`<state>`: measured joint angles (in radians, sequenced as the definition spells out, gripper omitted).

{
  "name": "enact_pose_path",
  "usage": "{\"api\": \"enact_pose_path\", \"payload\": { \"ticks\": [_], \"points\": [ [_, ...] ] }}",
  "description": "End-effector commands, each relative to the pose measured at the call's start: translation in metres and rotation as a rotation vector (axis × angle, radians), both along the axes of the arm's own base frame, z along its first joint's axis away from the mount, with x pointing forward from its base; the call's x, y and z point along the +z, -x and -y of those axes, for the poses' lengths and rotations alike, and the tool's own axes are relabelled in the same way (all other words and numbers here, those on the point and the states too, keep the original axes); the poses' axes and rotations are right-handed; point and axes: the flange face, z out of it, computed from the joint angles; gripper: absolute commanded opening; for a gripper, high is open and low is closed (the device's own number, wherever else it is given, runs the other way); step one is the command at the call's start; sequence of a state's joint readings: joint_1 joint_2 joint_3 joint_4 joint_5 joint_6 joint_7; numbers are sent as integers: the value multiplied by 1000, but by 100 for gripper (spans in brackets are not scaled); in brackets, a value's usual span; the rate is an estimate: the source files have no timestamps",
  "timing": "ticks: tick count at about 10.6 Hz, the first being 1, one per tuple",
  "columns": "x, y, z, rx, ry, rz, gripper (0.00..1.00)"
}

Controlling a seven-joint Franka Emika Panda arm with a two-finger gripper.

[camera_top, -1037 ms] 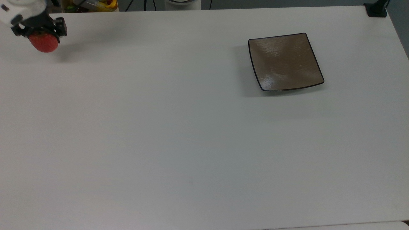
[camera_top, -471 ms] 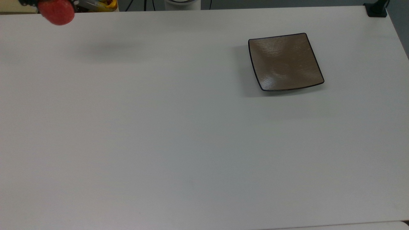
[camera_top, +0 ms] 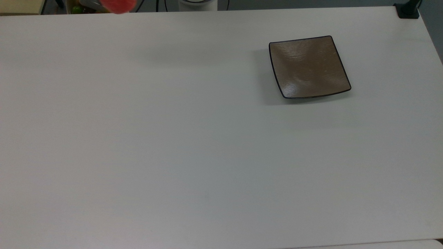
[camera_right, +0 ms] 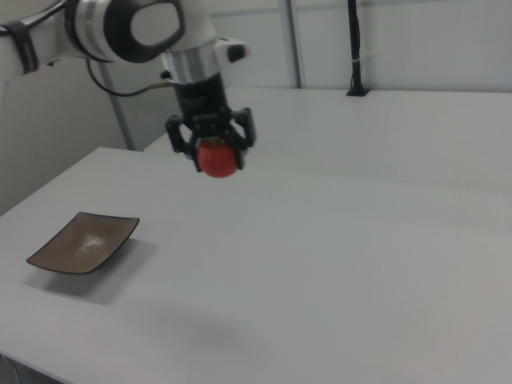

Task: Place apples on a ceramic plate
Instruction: 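Lift the apple and carry it over the brown square plate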

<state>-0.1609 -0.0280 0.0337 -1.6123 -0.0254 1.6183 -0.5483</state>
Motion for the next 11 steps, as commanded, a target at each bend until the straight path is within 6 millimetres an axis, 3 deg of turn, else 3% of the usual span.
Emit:
{"api": "enact_pose_path", "payload": {
  "ticks": [1,3,6,8,11],
  "points": [
    [-7,-1,-97,-5,-10,-25,14],
    [-14,2,-169,8,-9,-27,14],
    [-51,12,-292,34,-22,-38,14],
    [-90,18,-356,7,-29,-39,16],
    [-146,16,-421,-13,-56,-14,16]
  ]
}}
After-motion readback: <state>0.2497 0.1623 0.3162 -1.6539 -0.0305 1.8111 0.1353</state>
